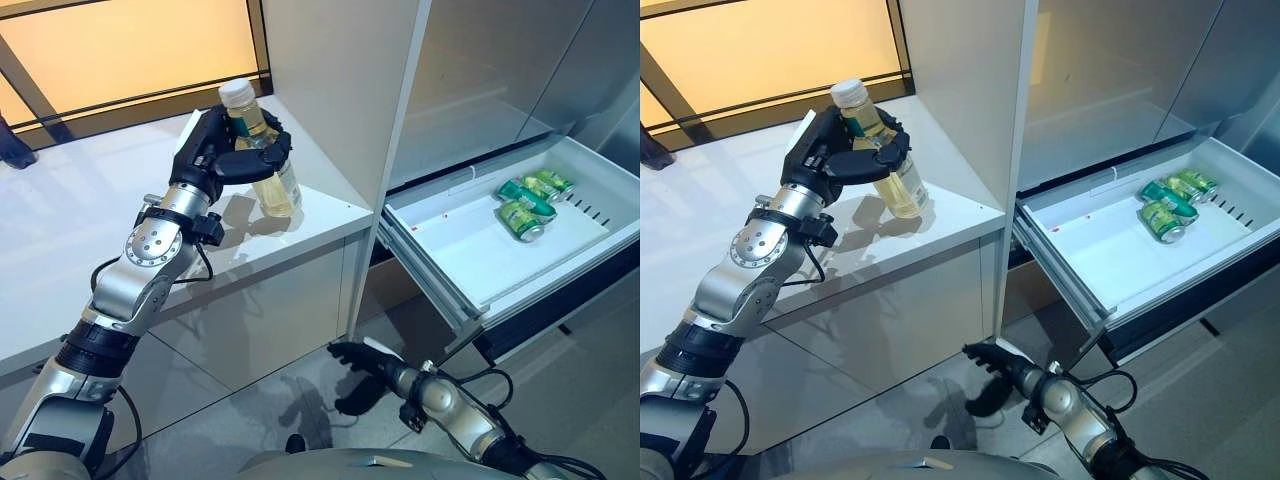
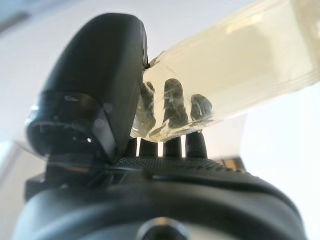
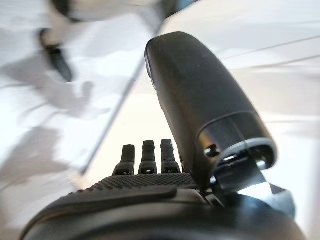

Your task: Put drinks into fridge and close the fridge

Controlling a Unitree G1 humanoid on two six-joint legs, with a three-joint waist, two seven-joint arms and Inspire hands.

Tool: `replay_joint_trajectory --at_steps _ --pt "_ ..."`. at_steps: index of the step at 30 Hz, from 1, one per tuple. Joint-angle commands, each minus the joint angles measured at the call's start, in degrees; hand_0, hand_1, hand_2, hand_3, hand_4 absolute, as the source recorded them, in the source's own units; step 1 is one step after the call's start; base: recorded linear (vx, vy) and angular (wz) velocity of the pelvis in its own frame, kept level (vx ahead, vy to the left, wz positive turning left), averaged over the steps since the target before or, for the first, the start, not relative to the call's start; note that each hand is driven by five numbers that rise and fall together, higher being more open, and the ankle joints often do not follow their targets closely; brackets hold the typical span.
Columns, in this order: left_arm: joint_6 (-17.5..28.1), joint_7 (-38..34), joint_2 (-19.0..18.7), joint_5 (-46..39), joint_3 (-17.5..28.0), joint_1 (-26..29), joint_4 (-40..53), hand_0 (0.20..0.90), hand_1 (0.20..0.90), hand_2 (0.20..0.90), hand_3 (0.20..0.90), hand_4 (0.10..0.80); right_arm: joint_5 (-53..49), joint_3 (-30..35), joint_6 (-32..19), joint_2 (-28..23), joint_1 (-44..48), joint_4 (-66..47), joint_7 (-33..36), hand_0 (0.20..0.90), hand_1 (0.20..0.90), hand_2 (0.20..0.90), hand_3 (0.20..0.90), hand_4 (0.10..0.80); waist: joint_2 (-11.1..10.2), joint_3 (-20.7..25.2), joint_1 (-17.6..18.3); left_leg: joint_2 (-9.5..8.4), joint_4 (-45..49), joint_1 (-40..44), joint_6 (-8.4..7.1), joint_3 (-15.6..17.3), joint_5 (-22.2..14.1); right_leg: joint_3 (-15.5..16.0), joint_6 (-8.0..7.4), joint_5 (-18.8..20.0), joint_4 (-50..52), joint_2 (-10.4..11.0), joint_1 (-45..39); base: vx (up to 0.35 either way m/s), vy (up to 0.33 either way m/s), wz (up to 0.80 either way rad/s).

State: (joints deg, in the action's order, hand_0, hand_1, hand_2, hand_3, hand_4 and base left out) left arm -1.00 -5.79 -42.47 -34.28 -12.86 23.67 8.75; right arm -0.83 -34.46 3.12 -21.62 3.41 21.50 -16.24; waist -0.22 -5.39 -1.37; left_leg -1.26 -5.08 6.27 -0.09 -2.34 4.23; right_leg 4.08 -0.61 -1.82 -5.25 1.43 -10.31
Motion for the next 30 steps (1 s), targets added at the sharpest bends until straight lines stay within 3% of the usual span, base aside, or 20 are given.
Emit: replay_joint_trajectory --at_steps 1,11,14,15,17,19,23,30 --pt "13.0 1.6 0.0 3.3 1.4 14.5 3.7 0.3 0.3 0.3 0.2 0.1 -13.1 2.5 -3.9 0.1 7.5 -9.0 -5.7 0.9 0.9 0.9 0.9 0.8 0.3 3.6 -0.3 -2.83 0.1 0.7 -0.09 -4.4 -5.6 3.0 -3.6 1.3 0.7 0.9 2.2 -0.021 0.008 0.05" --pt "16.3 9.4 0.1 3.5 3.2 11.2 6.4 0.3 0.3 0.3 0.2 0.1 -28.7 6.5 -5.6 0.4 19.3 -19.6 -10.9 0.9 0.9 0.9 0.9 0.8 -0.2 4.1 -2.2 -2.93 0.1 0.6 0.12 -4.5 -5.3 4.0 -3.38 1.5 0.7 1.1 2.0 -0.013 0.002 0.04" --pt "17.6 11.6 -0.3 3.2 4.1 10.1 7.5 0.3 0.3 0.3 0.2 0.1 -31.0 7.6 -3.8 0.1 21.7 -24.5 -10.2 0.9 0.9 0.9 0.9 0.8 -0.2 4.2 -2.4 -3.01 0.1 0.3 0.27 -4.4 -4.7 4.1 -3.35 2.0 0.8 1.1 2.3 -0.026 0.005 0.03" --pt "19.9 14.1 -1.3 1.2 6.4 7.7 6.8 0.3 0.3 0.3 0.2 0.1 -37.3 12.5 -5.2 -4.5 19.7 -25.3 -17.5 0.9 0.9 0.9 0.9 0.8 -0.3 4.6 -2.2 -2.92 0.1 0.1 0.13 -4.0 -4.7 4.0 -3.54 2.1 0.8 1.1 2.6 -0.049 0.002 0.02" --pt "23.9 19.1 -3.3 -3.7 13.6 0.4 7.9 0.3 0.3 0.3 0.2 0.1 -40.7 23.2 -9.7 -8.5 9.4 -27.1 -33.3 0.9 0.9 0.9 0.9 0.8 -0.4 4.7 -1.3 -2.82 0.1 0.2 0.47 -3.3 -5.2 3.7 -3.95 2.1 0.9 1.0 2.9 -0.032 -0.005 0.03" --pt "25.4 22.5 -3.0 -8.3 19.9 -5.4 10.3 0.3 0.3 0.3 0.2 0.1 -44.1 30.3 -8.3 -9.0 1.9 -33.1 -40.2 0.9 0.9 0.9 0.9 0.8 -0.5 5.0 -0.3 -2.77 0.1 0.2 0.63 -2.7 -5.5 3.2 -4.15 2.0 0.8 1.0 3.2 -0.029 0.003 -0.06" --pt "26.8 24.2 -1.1 -11.7 21.8 -6.0 10.1 0.3 0.3 0.3 0.2 0.1 -46.4 33.2 -8.0 -7.9 2.2 -34.9 -39.7 0.9 0.9 0.9 0.9 0.8 -0.6 5.5 0.4 -2.75 0.1 0.3 0.66 -2.5 -5.8 2.7 -4.06 2.1 0.6 0.9 3.3 -0.006 0.0 -0.04" --pt "27.7 26.1 0.0 -17.6 22.9 -5.8 10.0 0.3 0.3 0.3 0.2 0.1 -47.1 36.4 -10.8 -9.1 3.6 -35.5 -32.0 0.9 0.9 0.9 0.9 0.8 -0.7 5.6 0.7 -2.5 0.1 0.6 0.48 -2.5 -6.0 2.7 -4.12 2.2 0.4 0.9 3.1 0.0 0.0 0.0"
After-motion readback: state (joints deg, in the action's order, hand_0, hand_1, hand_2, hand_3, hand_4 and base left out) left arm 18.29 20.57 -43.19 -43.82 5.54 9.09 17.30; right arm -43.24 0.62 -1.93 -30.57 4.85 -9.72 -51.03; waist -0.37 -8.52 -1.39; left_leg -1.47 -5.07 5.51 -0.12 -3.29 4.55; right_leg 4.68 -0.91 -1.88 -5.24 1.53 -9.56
